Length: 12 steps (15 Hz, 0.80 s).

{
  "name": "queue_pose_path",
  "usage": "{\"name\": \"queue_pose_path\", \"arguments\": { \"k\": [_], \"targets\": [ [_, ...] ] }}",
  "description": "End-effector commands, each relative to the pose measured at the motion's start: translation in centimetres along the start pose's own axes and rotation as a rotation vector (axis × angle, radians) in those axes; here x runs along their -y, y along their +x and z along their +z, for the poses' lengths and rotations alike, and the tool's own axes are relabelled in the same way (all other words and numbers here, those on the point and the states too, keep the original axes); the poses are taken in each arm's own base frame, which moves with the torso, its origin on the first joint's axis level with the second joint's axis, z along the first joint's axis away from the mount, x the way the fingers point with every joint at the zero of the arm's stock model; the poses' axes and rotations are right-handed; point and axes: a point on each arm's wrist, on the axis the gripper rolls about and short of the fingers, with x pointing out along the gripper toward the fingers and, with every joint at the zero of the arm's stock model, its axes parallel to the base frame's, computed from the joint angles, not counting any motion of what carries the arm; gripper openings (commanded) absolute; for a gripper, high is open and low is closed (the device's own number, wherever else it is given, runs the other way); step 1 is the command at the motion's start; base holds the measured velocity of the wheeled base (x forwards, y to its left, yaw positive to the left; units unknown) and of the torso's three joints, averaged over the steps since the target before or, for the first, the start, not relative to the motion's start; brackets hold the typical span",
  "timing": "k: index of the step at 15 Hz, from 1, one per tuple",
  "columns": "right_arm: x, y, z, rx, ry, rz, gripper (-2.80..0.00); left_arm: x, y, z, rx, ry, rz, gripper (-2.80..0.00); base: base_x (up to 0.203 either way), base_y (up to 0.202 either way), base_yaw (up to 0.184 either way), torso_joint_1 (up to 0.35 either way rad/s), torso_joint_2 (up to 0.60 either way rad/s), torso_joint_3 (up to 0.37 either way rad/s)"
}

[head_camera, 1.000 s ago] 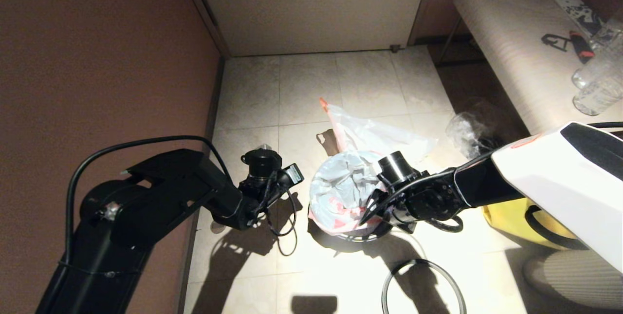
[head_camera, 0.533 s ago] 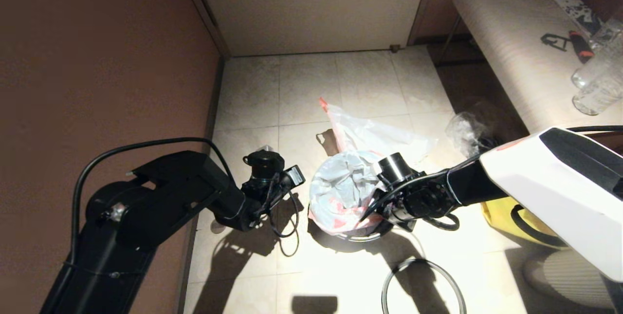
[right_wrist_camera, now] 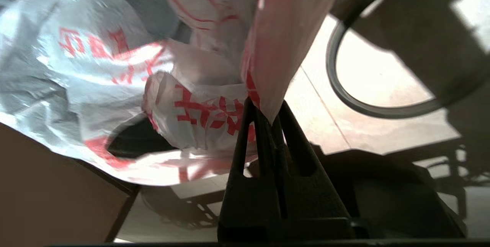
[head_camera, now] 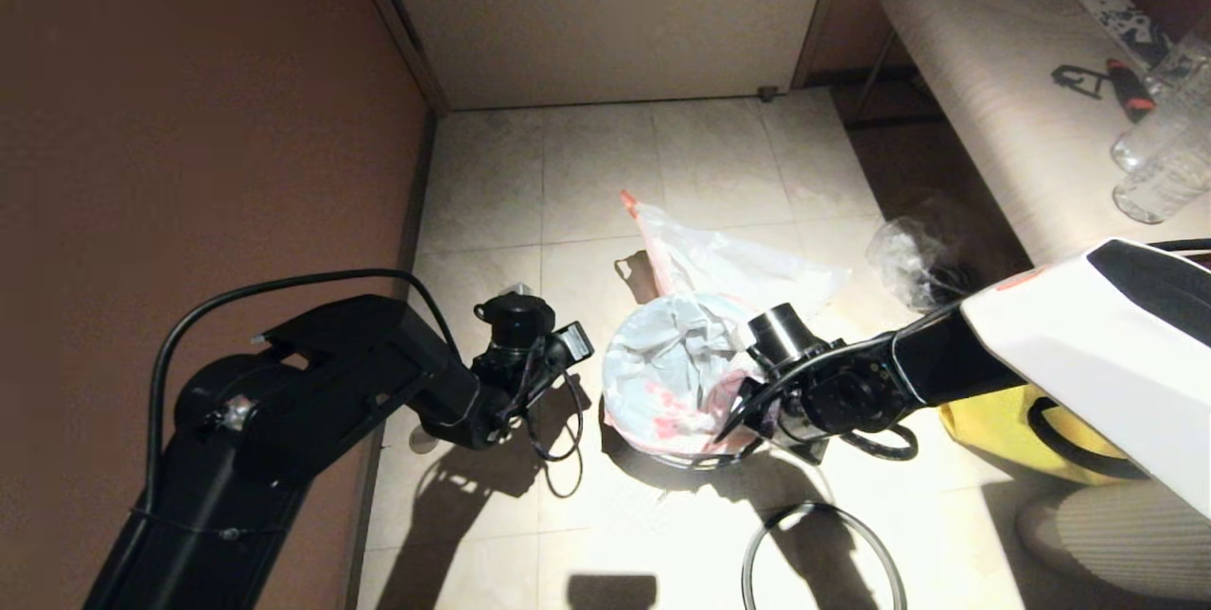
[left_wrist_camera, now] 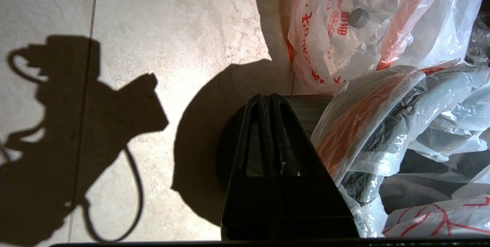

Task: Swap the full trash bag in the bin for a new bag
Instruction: Put the new garbage bag on the trash can

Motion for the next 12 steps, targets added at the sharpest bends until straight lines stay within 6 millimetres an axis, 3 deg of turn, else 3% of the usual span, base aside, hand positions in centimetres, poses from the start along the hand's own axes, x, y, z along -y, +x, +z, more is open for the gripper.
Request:
{"name": "queue_pose_path", "arguments": {
  "k": [1,3,7,10,12],
  "targets": [
    [0.5,-0.8,-0.3,-0.007,0.0,-0.008,-2.8,0.0,0.0,0.0,0.003,-0.004,-0.001,-2.8,0.0,0.0,0.0,0.0,0.0,0.0],
    [1.4,-0.6,-1.3,-0.037,-0.014,-0.041,-2.8,-0.1,0.1,-0.1,0.002,0.002,0.0,-2.8,0.0,0.0,0.0,0.0,0.0,0.0],
    [2.3,2.5,-2.7,-0.112,-0.026,-0.078,-2.8,-0.1,0.1,-0.1,0.007,0.003,0.008,-2.8,0.0,0.0,0.0,0.0,0.0,0.0],
    [2.2,5.2,-3.4,-0.125,-0.037,-0.096,-2.8,-0.1,0.1,-0.1,0.007,0.003,0.008,-2.8,0.0,0.0,0.0,0.0,0.0,0.0],
    [1.7,5.5,-3.2,-0.114,-0.04,-0.084,-2.8,-0.1,0.1,-0.1,0.007,0.003,0.008,-2.8,0.0,0.0,0.0,0.0,0.0,0.0]
  ]
}}
